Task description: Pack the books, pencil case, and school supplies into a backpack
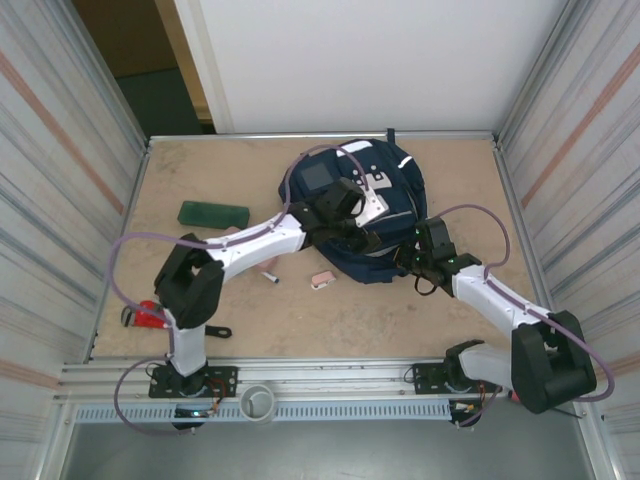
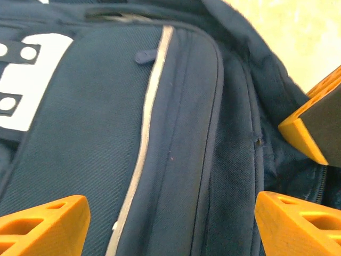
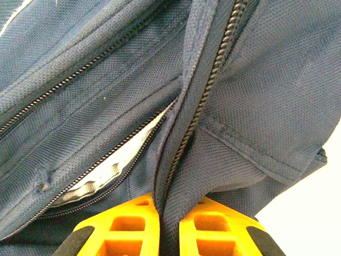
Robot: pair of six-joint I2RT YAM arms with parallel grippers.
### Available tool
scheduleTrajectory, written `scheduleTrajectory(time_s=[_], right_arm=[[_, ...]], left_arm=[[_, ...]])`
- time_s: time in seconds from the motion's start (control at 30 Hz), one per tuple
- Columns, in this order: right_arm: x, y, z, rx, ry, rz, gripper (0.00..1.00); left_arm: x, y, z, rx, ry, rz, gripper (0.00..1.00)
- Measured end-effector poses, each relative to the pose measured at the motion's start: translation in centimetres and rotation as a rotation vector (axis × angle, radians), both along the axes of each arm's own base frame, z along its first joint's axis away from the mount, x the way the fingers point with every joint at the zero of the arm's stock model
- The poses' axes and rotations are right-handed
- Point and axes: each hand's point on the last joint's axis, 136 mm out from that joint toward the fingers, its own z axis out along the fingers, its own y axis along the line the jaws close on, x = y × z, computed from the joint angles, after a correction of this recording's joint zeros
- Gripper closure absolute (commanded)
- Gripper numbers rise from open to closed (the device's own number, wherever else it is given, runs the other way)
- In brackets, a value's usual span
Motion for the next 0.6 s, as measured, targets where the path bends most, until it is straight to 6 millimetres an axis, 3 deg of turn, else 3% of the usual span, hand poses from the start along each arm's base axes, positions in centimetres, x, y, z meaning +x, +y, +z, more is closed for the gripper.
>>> scheduleTrajectory(time_s=[0.1, 0.23, 0.33, 0.4, 0.6], right_arm=[[-0.1, 0.0, 0.1, 0.003, -0.009, -0.003, 0.99], [-0.3, 0.0, 0.3, 0.006, -0.027, -0.009, 0.96], [-0.6, 0.3, 0.4, 0.000, -0.038, -0.003, 0.89], [-0.9, 0.6, 0.5, -0.009, -0.046, 0.008, 0.82], [-2.8, 3.8, 1.0, -0.040, -0.062, 0.151, 0.53]], left_arm=[[0.3, -0.5, -1.8, 0.049, 0.023, -0.024, 0.28], [0.8, -0.7, -3.4, 0.100, 0.030, -0.036, 0.58], [1.1, -0.7, -3.6, 0.109, 0.031, -0.045, 0.91], [1.2, -0.9, -3.1, 0.093, 0.036, -0.064, 0.99], [2.0, 0.0, -0.6, -0.031, 0.097, -0.120, 1.00]])
